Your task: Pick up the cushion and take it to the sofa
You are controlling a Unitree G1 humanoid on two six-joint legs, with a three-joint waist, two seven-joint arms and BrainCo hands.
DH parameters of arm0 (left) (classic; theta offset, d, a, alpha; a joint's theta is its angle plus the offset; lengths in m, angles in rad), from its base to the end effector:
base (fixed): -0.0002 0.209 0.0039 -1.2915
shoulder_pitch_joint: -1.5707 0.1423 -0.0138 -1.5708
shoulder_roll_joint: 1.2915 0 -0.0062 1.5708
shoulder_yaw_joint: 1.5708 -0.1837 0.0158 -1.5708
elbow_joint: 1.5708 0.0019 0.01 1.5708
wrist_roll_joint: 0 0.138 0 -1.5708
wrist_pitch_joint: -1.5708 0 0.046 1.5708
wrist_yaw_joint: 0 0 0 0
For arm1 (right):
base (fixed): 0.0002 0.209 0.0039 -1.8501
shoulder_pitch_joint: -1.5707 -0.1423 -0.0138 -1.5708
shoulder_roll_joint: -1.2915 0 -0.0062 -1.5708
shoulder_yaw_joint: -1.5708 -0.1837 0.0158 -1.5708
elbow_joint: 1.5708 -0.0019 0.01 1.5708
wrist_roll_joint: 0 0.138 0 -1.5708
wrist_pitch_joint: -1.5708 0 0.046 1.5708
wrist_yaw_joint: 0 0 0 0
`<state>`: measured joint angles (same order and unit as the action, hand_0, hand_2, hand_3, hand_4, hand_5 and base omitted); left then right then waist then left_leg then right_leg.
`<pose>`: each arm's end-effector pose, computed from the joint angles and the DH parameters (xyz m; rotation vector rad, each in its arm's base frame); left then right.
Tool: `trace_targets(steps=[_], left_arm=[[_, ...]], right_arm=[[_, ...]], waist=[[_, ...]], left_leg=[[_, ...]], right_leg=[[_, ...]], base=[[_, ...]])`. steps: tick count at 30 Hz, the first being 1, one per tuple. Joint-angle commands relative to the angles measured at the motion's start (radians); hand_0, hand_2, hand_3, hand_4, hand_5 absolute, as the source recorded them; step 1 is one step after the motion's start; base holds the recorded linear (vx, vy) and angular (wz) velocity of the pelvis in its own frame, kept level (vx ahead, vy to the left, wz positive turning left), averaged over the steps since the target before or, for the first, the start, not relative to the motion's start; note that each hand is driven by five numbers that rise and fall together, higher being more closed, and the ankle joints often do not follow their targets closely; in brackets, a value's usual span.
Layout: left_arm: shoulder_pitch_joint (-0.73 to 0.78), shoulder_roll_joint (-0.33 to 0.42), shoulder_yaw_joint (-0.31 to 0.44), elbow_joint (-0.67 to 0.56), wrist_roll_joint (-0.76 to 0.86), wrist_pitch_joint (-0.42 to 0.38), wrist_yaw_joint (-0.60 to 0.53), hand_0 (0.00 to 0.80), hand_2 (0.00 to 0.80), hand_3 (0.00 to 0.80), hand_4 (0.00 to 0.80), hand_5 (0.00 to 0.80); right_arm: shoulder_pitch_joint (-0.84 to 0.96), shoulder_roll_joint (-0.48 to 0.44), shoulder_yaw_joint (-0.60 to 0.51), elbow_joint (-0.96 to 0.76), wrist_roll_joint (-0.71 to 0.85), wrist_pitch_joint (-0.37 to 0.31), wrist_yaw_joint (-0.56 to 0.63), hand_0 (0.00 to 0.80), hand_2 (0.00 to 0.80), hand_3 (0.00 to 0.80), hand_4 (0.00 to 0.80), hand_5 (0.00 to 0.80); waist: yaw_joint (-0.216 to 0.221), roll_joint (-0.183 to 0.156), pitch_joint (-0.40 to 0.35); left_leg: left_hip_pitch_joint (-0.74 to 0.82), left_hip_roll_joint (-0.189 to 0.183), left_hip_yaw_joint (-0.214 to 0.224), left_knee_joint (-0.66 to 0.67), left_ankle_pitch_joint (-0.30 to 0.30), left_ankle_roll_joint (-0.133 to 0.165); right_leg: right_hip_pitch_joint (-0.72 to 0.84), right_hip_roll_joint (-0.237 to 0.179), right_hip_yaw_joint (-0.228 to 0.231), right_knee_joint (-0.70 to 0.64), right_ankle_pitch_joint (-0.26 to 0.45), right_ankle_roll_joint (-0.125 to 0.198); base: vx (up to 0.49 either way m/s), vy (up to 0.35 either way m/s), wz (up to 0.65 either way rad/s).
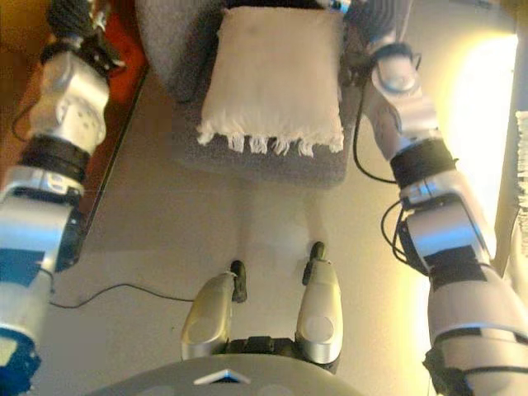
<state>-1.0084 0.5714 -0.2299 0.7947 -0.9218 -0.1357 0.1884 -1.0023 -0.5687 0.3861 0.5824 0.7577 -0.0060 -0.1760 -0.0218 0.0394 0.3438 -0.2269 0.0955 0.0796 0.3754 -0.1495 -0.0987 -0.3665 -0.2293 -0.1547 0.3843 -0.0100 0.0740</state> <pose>0.3522 0.2232 0.2141 -0.3129 -0.3021 0.1754 0.3474 -0.1782 0.2204 0.0223 -0.2782 0.0569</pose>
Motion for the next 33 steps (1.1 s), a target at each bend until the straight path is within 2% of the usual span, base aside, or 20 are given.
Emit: trace_targets(steps=[1, 5, 8, 13, 15, 17, 19, 22, 26, 28, 31, 33], left_arm=[[0.148, 0.002, 0.052, -0.124, 0.008, -0.081, -0.066, 0.000, 0.000, 0.000, 0.000, 0.000], [0.381, -0.085, 0.124, -0.332, 0.069, -0.083, -0.139, 0.000, 0.000, 0.000, 0.000, 0.000], [0.513, -0.130, 0.163, -0.478, 0.059, -0.082, -0.171, 0.000, 0.000, 0.000, 0.000, 0.000], [0.704, -0.179, 0.187, -0.644, 0.127, -0.078, -0.188, 0.000, 0.000, 0.000, 0.000, 0.000], [0.767, -0.183, 0.191, -0.680, 0.152, -0.065, -0.222, 0.000, 0.000, 0.000, 0.000, 0.000], [0.825, -0.179, 0.198, -0.706, 0.147, -0.063, -0.241, 0.000, 0.000, 0.000, 0.000, 0.000], [0.883, -0.180, 0.218, -0.741, 0.110, -0.048, -0.286, 0.000, 0.000, 0.000, 0.000, 0.000], [0.942, -0.176, 0.238, -0.794, 0.149, -0.051, -0.284, 0.000, 0.000, 0.000, 0.000, 0.000], [1.059, -0.185, 0.278, -0.855, 0.113, -0.051, -0.331, 0.000, 0.000, 0.000, 0.000, 0.000], [1.093, -0.182, 0.261, -0.892, 0.094, -0.039, -0.364, 0.000, 0.000, 0.000, 0.000, 0.000], [1.078, -0.184, 0.206, -0.869, -0.005, -0.011, -0.404, 0.000, 0.000, 0.000, 0.000, 0.000], [1.059, -0.185, 0.171, -0.855, -0.001, -0.010, -0.416, 0.000, 0.000, 0.000, 0.000, 0.000]], right_arm=[[0.177, 0.046, -0.076, -0.138, -0.040, -0.066, 0.035, 0.000, 0.000, 0.000, 0.000, 0.000], [0.426, 0.100, -0.143, -0.321, -0.107, -0.047, 0.121, 0.000, 0.000, 0.000, 0.000, 0.000], [0.551, 0.110, -0.169, -0.372, -0.152, -0.065, 0.182, 0.000, 0.000, 0.000, 0.000, 0.000], [0.724, 0.140, -0.210, -0.438, -0.083, -0.097, 0.238, 0.000, 0.000, 0.000, 0.000, 0.000], [0.790, 0.160, -0.228, -0.447, -0.035, -0.087, 0.278, 0.000, 0.000, 0.000, 0.000, 0.000], [0.855, 0.169, -0.229, -0.440, -0.062, -0.087, 0.348, 0.000, 0.000, 0.000, 0.000, 0.000], [0.915, 0.155, -0.219, -0.442, -0.089, -0.114, 0.386, 0.000, 0.000, 0.000, 0.000, 0.000], [0.948, 0.154, -0.240, -0.445, -0.024, -0.098, 0.374, 0.000, 0.000, 0.000, 0.000, 0.000], [1.039, 0.218, -0.252, -0.493, -0.032, -0.147, 0.380, 0.000, 0.000, 0.000, 0.000, 0.000], [1.066, 0.221, -0.243, -0.528, -0.001, -0.146, 0.365, 0.000, 0.000, 0.000, 0.000, 0.000], [1.061, 0.229, -0.208, -0.501, 0.026, -0.171, 0.379, 0.000, 0.000, 0.000, 0.000, 0.000], [1.046, 0.220, -0.183, -0.480, 0.033, -0.186, 0.361, 0.000, 0.000, 0.000, 0.000, 0.000]], waist=[[0.030, -0.055, -0.155], [0.033, -0.061, -0.216], [0.040, -0.065, -0.251], [0.051, -0.068, -0.275], [0.055, -0.067, -0.283], [0.060, -0.064, -0.288], [0.068, -0.062, -0.286], [0.079, -0.064, -0.275], [0.086, -0.068, -0.258], [0.091, -0.070, -0.251], [0.097, -0.071, -0.235], [0.100, -0.073, -0.230]], left_leg=[[0.003, 0.011, -0.060, -0.147, 0.139, -0.037], [0.114, 0.013, -0.042, -0.272, 0.167, -0.028], [0.163, 0.015, -0.027, -0.320, 0.178, -0.024], [0.217, 0.021, -0.007, -0.365, 0.185, -0.019], [0.233, 0.023, 0.000, -0.387, 0.192, -0.016], [0.249, 0.021, 0.006, -0.417, 0.201, -0.013], [0.253, 0.012, 0.006, -0.441, 0.210, -0.013], [0.245, 0.007, -0.001, -0.438, 0.213, -0.012], [0.239, 0.006, -0.003, -0.427, 0.207, -0.007], [0.229, 0.004, -0.004, -0.423, 0.205, -0.003], [0.212, 0.007, -0.005, -0.415, 0.206, -0.001], [0.215, 0.008, -0.007, -0.422, 0.207, -0.001]], right_leg=[[0.190, -0.069, -0.001, -0.188, 0.022, 0.111], [0.303, -0.037, -0.024, -0.303, 0.049, 0.119], [0.352, -0.027, -0.037, -0.348, 0.061, 0.122], [0.397, -0.012, -0.051, -0.386, 0.072, 0.123], [0.410, -0.006, -0.054, -0.403, 0.077, 0.122], [0.421, 0.000, -0.059, -0.420, 0.082, 0.122], [0.429, 0.004, -0.074, -0.441, 0.090, 0.121], [0.427, 0.007, -0.084, -0.444, 0.094, 0.120], [0.422, 0.008, -0.080, -0.434, 0.086, 0.117], [0.415, 0.006, -0.081, -0.434, 0.086, 0.117], [0.404, 0.005, -0.082, -0.427, 0.083, 0.118], [0.410, 0.006, -0.089, -0.434, 0.084, 0.118]], base=[[0.146, -0.039, -0.03], [0.142, -0.040, 0.06], [0.074, -0.031, 0.07], [-0.003, -0.014, 0.03], [-0.033, -0.033, 0.01], [-0.048, -0.030, -0.02], [-0.068, -0.026, -0.07], [-0.085, -0.016, 0.03], [-0.048, -0.018, 0.01], [-0.082, -0.027, 0.02], [-0.097, -0.032, 0.05], [-0.031, -0.030, 0.10]])
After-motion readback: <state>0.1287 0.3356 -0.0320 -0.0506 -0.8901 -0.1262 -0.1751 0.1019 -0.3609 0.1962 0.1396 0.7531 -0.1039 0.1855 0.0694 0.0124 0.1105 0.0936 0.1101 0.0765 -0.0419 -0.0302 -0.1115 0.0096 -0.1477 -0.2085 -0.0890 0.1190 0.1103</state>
